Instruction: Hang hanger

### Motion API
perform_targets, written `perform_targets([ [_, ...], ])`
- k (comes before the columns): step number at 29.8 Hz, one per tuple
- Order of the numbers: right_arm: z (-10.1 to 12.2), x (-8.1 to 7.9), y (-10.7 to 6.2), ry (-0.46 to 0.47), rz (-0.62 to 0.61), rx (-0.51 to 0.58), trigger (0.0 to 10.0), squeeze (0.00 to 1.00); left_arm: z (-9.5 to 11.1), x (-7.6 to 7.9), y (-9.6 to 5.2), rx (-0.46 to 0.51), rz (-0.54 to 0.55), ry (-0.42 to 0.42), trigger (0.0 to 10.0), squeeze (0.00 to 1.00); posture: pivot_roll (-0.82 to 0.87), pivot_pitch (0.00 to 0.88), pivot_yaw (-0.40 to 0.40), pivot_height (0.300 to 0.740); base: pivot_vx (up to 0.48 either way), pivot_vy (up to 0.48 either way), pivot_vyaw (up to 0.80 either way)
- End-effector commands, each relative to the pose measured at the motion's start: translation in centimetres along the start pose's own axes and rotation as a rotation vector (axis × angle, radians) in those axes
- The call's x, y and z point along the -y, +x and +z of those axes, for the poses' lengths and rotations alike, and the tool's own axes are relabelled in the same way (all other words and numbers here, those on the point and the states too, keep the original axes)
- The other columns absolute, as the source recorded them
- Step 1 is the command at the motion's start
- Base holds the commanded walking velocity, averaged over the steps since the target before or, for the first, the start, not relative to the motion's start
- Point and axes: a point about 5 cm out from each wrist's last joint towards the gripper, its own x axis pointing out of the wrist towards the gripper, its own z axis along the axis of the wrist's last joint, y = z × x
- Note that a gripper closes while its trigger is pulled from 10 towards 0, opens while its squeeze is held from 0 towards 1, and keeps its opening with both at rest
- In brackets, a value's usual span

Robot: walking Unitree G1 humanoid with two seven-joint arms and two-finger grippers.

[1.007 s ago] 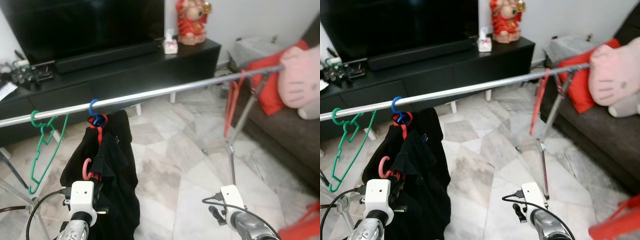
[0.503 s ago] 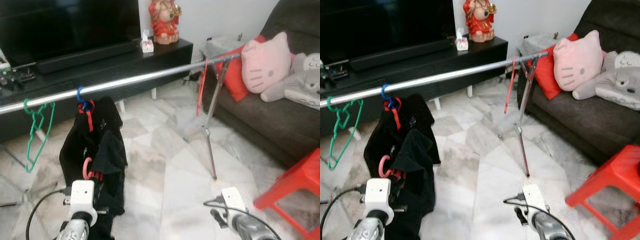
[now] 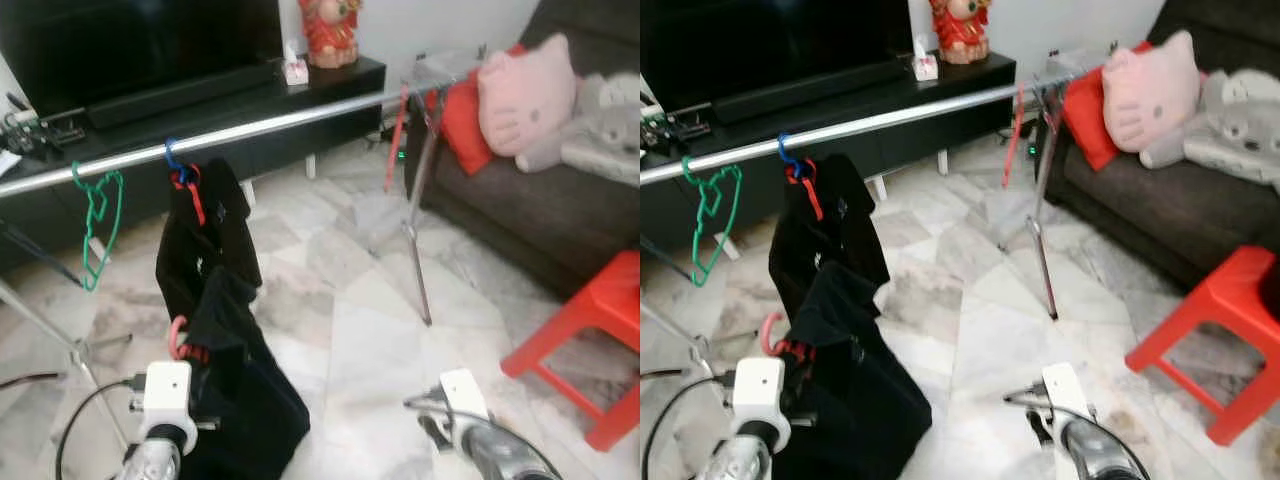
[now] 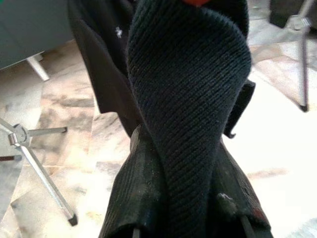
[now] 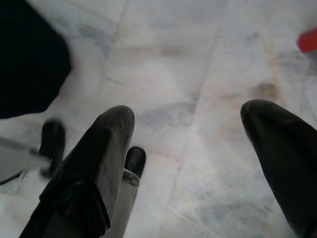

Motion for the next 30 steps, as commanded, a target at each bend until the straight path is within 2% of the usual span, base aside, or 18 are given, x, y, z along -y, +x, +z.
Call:
perform_targets([
  [1,0.6,-0.2,0.1,-0.004,0.009,0.019,10.0,0.00,1.4,-0.4,0.3,0.057,0.002,0.023,10.0,0.00,-0.08,0.000,0.033,0.740,-0.285,0.000,0.00],
  [20,1.2,-0.4,0.1,-0.015,0.027,0.081,10.0,0.00,2.0,-0.2,0.6,0.070,-0.017,0.029,10.0,0.00,-0.08,0.000,0.038,0.740,-0.286,0.000,0.00],
  [26,1.5,-0.4,0.0,-0.032,0.036,0.109,10.0,0.00,2.3,-0.1,0.8,0.070,-0.025,0.044,10.0,0.00,-0.08,0.000,0.038,0.740,0.000,0.000,0.00],
  [29,2.8,-0.7,-0.1,-0.199,0.068,0.196,10.0,0.00,3.4,-0.4,0.9,0.086,-0.040,0.075,10.0,0.00,-0.09,0.000,0.039,0.740,0.000,0.000,0.00],
  [30,3.8,-1.5,-0.1,-0.276,0.082,0.247,10.0,0.00,4.1,-0.4,1.1,0.097,-0.059,0.089,10.0,0.00,-0.09,0.000,0.040,0.740,0.000,0.000,0.00],
])
